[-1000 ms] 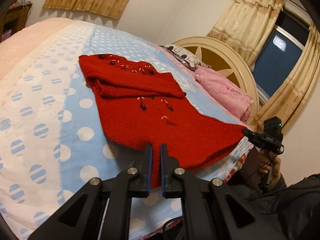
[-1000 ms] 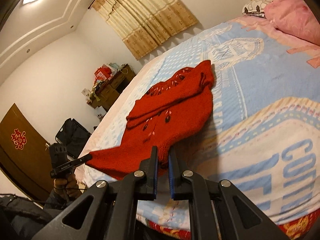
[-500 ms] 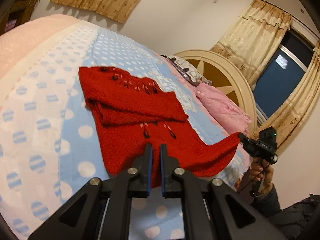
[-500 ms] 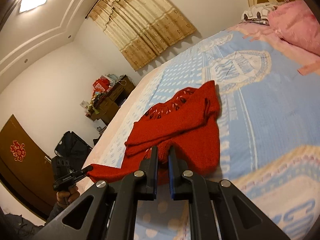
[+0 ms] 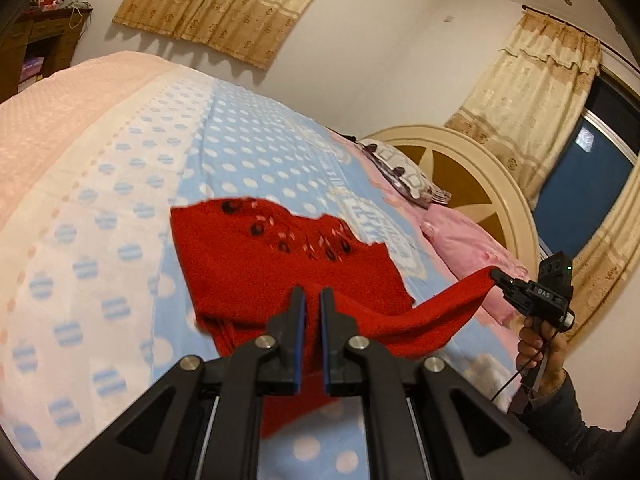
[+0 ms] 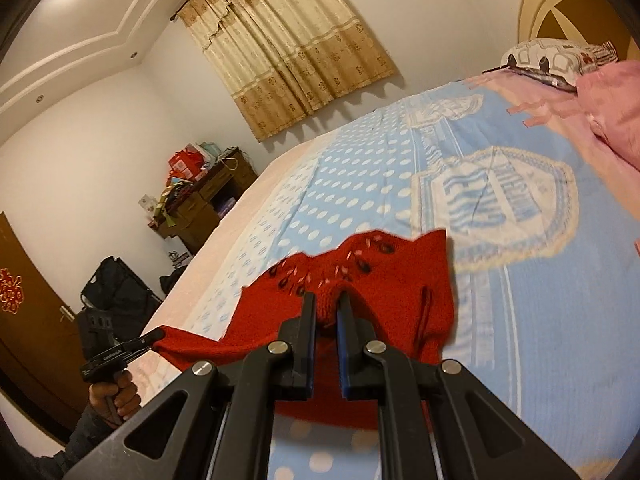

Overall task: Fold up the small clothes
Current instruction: 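Lift the hem with both tools and fold it onto the collar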

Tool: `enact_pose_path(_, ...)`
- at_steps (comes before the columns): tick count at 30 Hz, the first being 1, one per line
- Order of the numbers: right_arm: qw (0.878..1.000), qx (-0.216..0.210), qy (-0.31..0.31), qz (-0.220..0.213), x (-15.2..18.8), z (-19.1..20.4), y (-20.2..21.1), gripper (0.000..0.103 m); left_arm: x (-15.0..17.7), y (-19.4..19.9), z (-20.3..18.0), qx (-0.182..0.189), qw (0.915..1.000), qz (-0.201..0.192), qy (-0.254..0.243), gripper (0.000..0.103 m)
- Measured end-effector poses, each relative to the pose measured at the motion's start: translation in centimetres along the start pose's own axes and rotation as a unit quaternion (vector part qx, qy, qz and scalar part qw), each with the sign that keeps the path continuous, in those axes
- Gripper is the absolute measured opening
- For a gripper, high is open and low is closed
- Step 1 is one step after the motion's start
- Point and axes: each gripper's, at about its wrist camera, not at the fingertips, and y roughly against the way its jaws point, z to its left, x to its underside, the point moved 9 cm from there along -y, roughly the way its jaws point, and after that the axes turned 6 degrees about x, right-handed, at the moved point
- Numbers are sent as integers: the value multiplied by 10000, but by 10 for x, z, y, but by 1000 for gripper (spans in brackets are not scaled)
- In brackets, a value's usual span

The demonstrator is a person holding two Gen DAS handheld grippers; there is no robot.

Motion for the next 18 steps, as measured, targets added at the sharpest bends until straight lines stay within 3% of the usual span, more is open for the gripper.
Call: enact_pose_path(18, 9967, 609, -435, 307, -59, -47, -124, 8, -63, -77, 63, -528, 9981, 34, 303, 6)
